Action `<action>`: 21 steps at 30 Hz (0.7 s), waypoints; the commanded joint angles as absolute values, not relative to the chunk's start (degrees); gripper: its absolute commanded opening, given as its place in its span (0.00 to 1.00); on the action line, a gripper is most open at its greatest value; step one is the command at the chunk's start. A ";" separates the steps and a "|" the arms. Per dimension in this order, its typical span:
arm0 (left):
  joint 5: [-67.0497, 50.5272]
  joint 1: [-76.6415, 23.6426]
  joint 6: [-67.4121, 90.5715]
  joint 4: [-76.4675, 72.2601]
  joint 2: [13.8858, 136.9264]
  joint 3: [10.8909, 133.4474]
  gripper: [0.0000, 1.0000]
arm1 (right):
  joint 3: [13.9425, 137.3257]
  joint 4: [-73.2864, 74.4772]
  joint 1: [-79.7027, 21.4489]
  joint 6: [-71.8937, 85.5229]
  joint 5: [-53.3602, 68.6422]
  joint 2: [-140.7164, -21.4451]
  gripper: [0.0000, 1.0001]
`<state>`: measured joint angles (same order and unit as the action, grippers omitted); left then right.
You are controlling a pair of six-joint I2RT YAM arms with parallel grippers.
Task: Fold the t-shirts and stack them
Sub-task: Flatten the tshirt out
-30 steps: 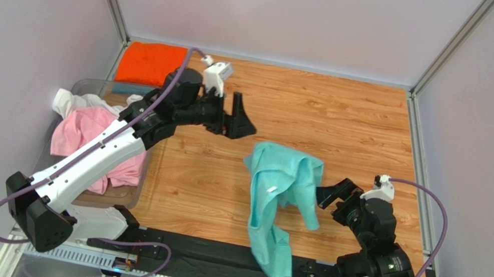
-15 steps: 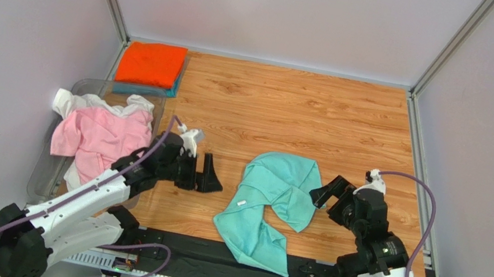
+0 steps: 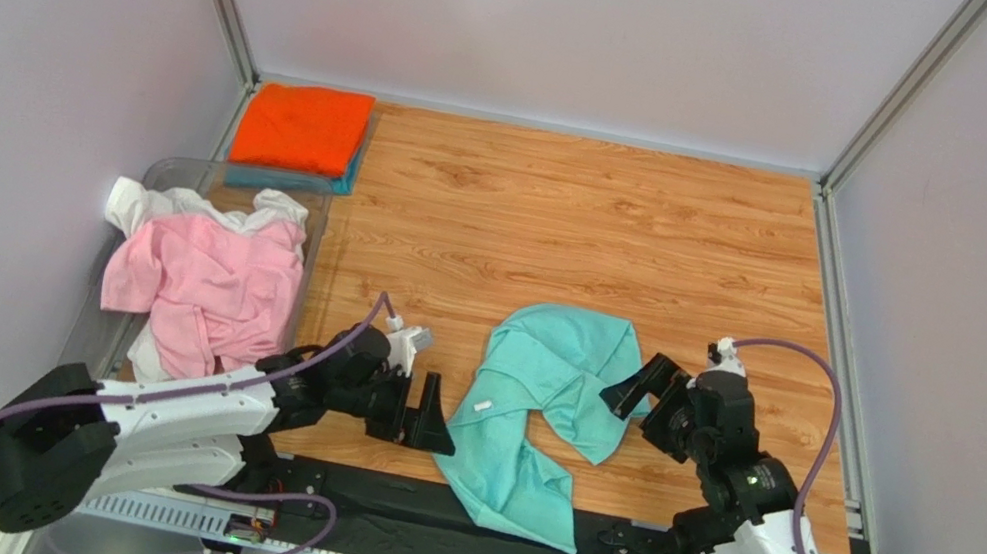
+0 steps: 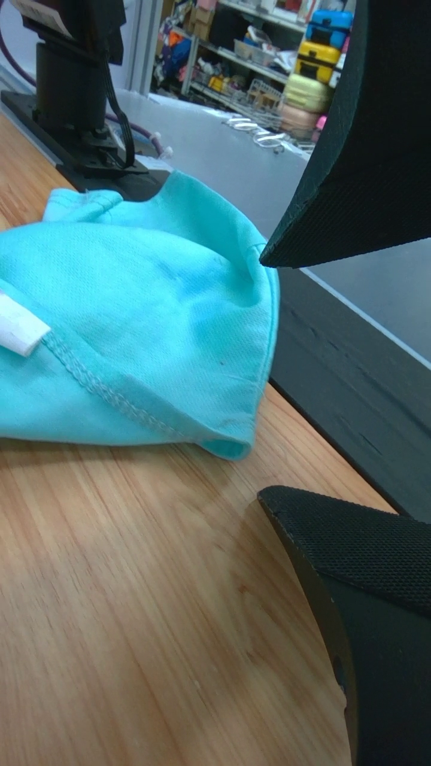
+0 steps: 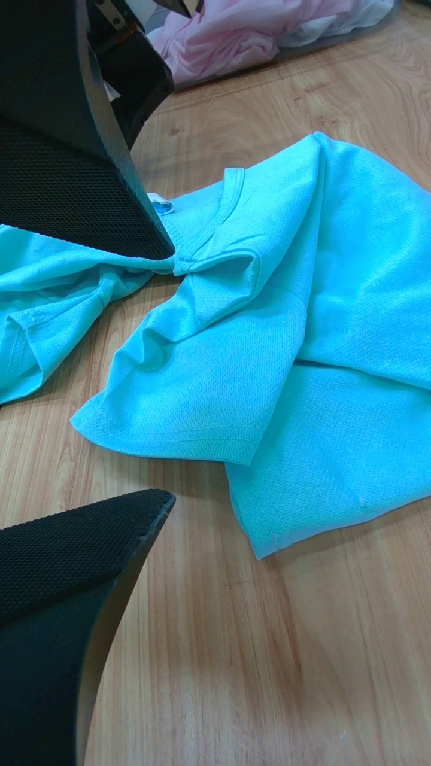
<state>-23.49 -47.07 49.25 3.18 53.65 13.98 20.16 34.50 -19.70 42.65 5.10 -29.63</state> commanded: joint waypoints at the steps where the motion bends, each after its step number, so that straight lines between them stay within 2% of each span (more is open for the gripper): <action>1: -23.03 -48.69 51.50 -6.23 58.69 13.71 0.95 | 19.25 31.29 -19.69 43.94 6.06 -29.36 1.00; 2: -22.68 -49.04 51.59 -6.68 59.84 13.97 0.89 | 18.90 31.20 -19.77 44.12 6.06 -29.27 1.00; 7: -19.60 -50.45 50.89 -8.35 67.30 15.90 0.77 | 17.67 30.06 -19.78 44.56 6.68 -29.09 0.99; 8: -19.34 -50.45 50.71 -8.35 68.37 16.17 0.61 | 17.49 29.80 -19.78 44.65 7.03 -29.18 0.99; 11: -19.51 -50.45 50.36 -9.05 71.45 17.05 0.33 | 16.53 28.57 -19.77 44.30 7.21 -29.79 0.97; 13: -19.25 -50.45 50.54 -9.32 72.42 17.05 0.21 | 16.35 28.48 -19.77 43.86 6.16 -30.85 0.94; 17: -17.32 -50.45 50.54 -8.44 71.63 16.96 0.04 | 16.09 28.30 -19.69 43.33 4.31 -33.66 0.88; 21: -14.68 -50.45 49.75 -4.84 69.26 16.96 0.00 | 15.65 24.62 -19.78 42.37 5.01 -37.34 0.79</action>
<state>-19.33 -50.24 51.40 -8.29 70.63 16.29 16.16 29.36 -19.70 43.40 5.65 -35.73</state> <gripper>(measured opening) 0.010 0.804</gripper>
